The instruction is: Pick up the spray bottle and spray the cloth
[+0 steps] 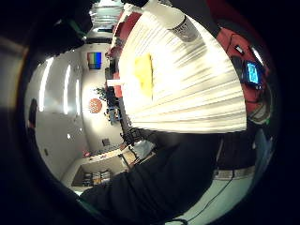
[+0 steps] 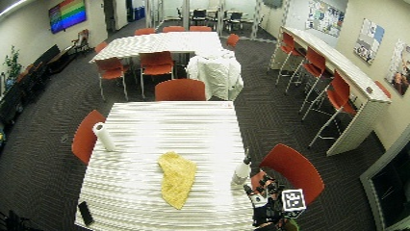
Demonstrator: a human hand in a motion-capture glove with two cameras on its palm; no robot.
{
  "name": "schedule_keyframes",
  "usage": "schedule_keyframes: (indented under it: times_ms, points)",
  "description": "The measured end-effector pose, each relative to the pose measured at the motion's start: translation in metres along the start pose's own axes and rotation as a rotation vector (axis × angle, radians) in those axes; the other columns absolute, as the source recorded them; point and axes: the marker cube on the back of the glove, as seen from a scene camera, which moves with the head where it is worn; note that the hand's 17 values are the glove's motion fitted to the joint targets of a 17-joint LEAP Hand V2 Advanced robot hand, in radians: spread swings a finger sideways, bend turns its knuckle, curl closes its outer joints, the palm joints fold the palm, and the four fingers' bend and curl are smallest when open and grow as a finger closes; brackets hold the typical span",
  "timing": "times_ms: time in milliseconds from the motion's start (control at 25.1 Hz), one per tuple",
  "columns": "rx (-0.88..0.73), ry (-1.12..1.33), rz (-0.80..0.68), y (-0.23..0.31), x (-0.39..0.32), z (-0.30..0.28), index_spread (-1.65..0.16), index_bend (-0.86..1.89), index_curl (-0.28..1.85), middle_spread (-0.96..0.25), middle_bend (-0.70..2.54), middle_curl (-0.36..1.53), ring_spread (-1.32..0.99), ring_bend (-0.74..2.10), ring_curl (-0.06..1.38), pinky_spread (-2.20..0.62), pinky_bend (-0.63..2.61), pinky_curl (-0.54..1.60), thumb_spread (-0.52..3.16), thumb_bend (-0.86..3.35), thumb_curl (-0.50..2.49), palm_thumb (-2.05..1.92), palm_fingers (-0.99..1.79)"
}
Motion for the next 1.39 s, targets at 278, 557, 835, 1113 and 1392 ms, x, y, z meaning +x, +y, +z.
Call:
schedule_keyframes:
  times_ms: [278, 557, 835, 1113, 1392]
  points:
    - [-0.006, 0.049, 0.034, -0.009, 0.015, 0.016, -0.36, 0.11, 0.18, 0.07, 0.19, 0.32, 0.11, 0.52, 0.35, 0.12, 0.76, 0.42, 1.05, -0.01, 0.47, 0.85, 0.16]
    - [0.090, 0.046, 0.117, -0.052, 0.035, 0.041, -0.35, 0.12, 0.19, 0.07, 0.19, 0.33, 0.11, 0.52, 0.35, 0.12, 0.75, 0.42, 1.05, -0.01, 0.49, 0.88, 0.17]
    - [0.119, 0.095, 0.142, -0.094, 0.064, 0.035, -0.35, 0.16, 0.21, 0.05, 0.20, 0.35, 0.11, 0.51, 0.36, 0.13, 0.64, 0.39, 1.05, -0.01, 0.50, 0.90, 0.17]
    - [0.115, 0.133, 0.143, -0.098, 0.053, 0.036, -0.35, 0.17, 0.24, 0.03, 0.23, 0.36, 0.11, 0.52, 0.36, 0.15, 0.49, 0.35, 1.04, -0.02, 0.51, 0.92, 0.17]
    - [0.105, 0.149, 0.134, -0.100, 0.064, 0.042, -0.35, 0.17, 0.26, 0.02, 0.22, 0.37, 0.11, 0.50, 0.36, 0.16, 0.43, 0.33, 1.03, -0.01, 0.51, 0.93, 0.20]
